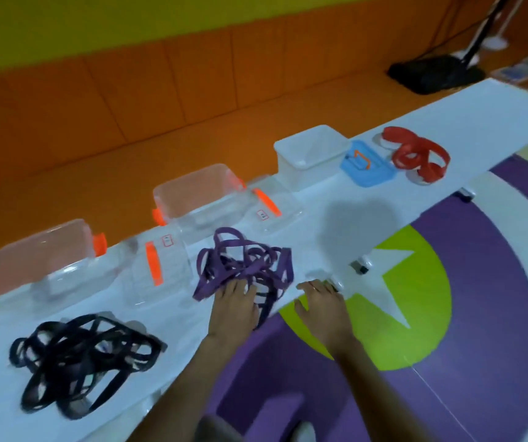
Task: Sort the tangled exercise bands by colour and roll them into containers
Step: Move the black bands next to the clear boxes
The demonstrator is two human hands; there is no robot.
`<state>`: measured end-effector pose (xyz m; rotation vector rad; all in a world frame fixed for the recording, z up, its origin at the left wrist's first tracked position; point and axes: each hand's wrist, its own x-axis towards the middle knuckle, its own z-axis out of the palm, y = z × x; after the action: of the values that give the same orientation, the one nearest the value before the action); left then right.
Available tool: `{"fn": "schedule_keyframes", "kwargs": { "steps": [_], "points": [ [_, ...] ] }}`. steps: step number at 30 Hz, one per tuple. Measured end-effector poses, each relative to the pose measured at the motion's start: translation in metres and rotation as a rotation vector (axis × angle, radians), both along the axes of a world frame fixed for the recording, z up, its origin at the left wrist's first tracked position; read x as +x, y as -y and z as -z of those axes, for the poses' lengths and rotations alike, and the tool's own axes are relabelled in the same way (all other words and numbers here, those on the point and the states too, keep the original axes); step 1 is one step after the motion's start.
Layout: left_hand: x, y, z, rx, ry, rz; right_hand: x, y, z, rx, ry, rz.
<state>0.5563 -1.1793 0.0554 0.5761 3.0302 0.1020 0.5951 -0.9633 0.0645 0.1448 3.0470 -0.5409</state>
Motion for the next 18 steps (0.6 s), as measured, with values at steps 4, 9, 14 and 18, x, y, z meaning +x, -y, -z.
{"fn": "schedule_keyframes", "kwargs": {
  "steps": [4, 9, 14, 18],
  "points": [
    [-0.013, -0.103, -0.012, -0.031, -0.027, 0.135, 0.017, -0.111, -0.006, 0.027, -0.008, 0.120],
    [-0.039, -0.214, -0.009, -0.062, 0.004, 0.246, 0.017, -0.221, -0.010, 0.059, -0.018, 0.225],
    [-0.084, -0.303, 0.004, -0.024, -0.012, 0.314, -0.018, -0.315, -0.011, 0.052, 0.013, 0.238],
    [-0.136, -0.376, 0.019, 0.012, -0.006, 0.299, -0.074, -0.388, -0.007, 0.041, 0.016, 0.230]
  ]
}}
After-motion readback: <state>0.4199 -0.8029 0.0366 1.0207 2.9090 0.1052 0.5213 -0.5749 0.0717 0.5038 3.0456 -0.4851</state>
